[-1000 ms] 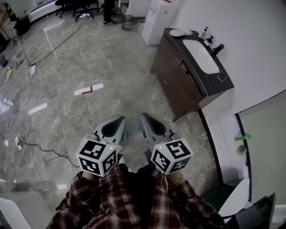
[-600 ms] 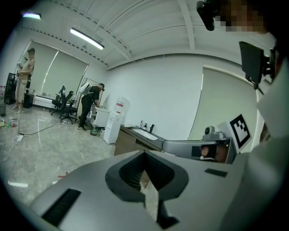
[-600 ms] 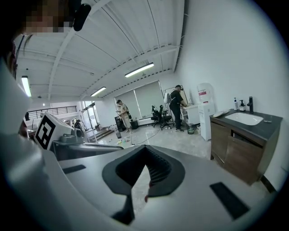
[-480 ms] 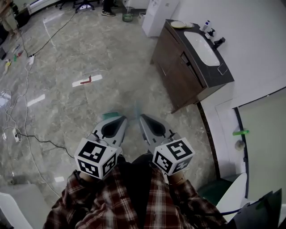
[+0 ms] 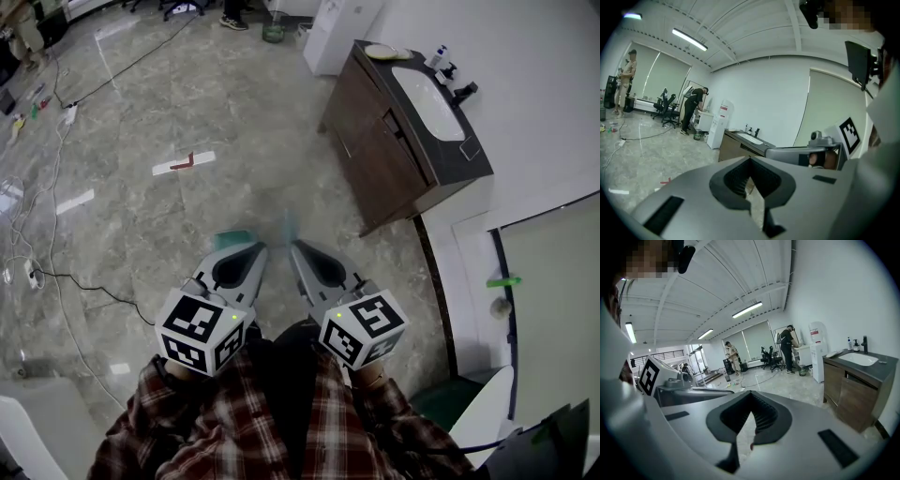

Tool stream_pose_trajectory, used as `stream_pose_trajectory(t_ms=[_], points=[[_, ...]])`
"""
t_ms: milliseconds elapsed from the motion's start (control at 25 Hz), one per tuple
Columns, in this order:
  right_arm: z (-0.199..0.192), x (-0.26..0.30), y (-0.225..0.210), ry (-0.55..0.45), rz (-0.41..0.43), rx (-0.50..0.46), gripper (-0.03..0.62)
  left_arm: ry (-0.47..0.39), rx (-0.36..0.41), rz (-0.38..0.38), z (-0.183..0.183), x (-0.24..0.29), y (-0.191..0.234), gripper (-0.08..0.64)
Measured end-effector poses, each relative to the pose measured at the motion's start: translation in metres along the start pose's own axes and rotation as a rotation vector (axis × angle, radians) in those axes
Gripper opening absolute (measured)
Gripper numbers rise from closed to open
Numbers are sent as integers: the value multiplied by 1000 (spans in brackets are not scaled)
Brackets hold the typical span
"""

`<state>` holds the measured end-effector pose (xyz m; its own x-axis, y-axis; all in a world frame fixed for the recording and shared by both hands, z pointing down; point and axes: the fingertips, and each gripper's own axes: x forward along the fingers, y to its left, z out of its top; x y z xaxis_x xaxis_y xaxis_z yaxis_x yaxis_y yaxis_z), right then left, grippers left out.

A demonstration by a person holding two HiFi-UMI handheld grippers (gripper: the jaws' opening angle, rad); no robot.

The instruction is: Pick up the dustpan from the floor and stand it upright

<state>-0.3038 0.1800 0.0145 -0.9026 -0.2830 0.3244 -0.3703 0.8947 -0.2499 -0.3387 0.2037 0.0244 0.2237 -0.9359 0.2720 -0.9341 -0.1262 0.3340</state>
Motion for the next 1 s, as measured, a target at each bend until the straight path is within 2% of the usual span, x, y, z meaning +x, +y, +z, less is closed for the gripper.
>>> stream_pose_trajectory(t_ms=[360,1000], points=[[-6,-1,6,-4,-1,8,11,-5,2,5,-2,-6,3,1],[-15,-9,2,9,-34,25,11,6,-4,-33,-7,-3,-6,1]])
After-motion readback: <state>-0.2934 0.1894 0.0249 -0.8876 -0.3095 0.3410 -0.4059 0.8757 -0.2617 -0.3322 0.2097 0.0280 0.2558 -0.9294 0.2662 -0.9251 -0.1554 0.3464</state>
